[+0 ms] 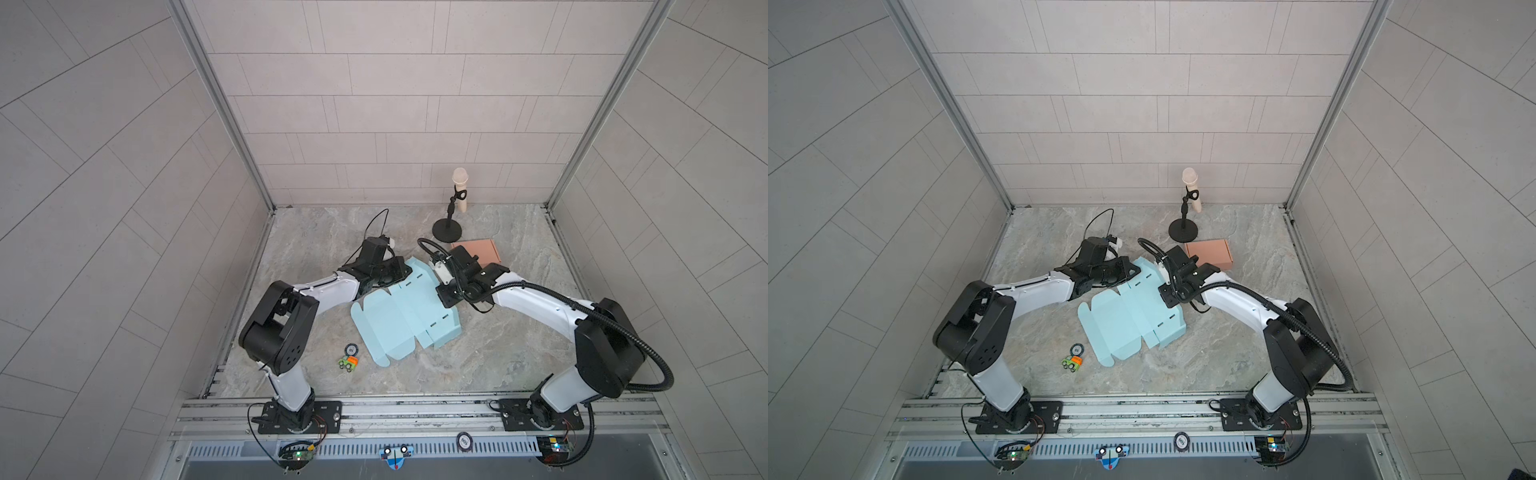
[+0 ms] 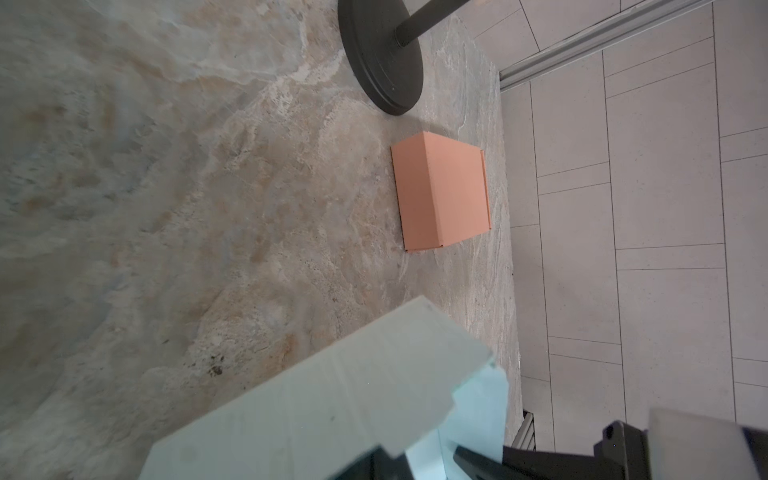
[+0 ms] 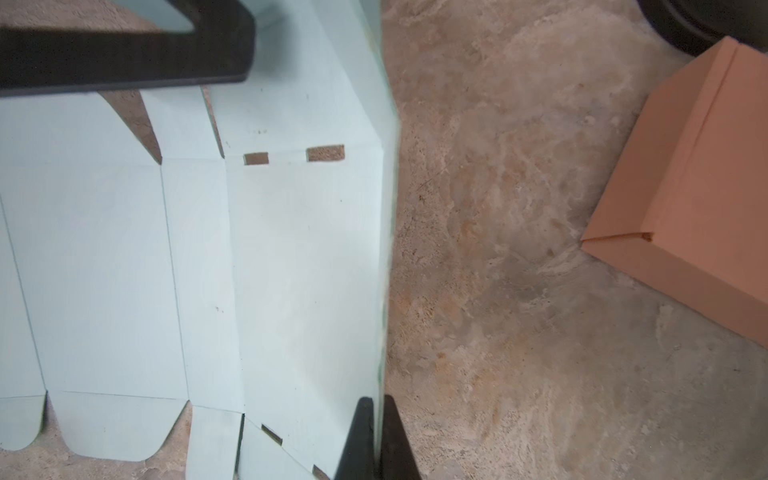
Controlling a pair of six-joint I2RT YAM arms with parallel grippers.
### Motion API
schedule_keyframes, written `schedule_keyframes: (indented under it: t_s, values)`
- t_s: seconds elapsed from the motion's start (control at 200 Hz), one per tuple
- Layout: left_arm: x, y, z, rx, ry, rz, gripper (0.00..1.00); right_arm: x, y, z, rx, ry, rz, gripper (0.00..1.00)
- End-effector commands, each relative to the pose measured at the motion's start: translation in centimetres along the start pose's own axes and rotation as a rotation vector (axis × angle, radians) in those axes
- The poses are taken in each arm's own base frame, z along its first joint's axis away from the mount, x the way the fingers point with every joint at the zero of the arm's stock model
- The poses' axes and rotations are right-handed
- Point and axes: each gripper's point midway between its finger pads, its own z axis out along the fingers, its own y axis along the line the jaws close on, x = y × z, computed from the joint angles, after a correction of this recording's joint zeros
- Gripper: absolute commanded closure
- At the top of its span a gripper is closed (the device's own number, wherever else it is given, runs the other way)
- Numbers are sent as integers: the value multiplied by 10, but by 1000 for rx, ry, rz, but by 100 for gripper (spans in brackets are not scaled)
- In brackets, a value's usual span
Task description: Fold the paper box
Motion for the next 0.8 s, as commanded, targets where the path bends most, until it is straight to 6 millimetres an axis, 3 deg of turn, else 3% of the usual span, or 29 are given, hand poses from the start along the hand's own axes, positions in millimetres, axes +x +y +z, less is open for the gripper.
schedule_keyframes:
  t_s: [0.0,0.195,0.39,0.586,0.626,0.796]
  values:
    - [-32,-19,-1,79,-70,-12,96,0,4,-9,2,-29,-43,100]
    - [-47,-24,6,94,-97,-19,96,0,11,-10,-13,-35,-70,100]
    - [-44,-28,7,108,-80,-7,96,-3,13,-10,-10,-35,-84,100]
    - [-20,-26,-1,80,-33,32,96,-6,9,-9,13,-35,-85,100]
    - [0,-37,2,87,6,62,96,-7,8,-9,18,-35,-83,100]
    - [29,-41,-8,60,42,102,95,-9,7,-7,25,-31,-84,100]
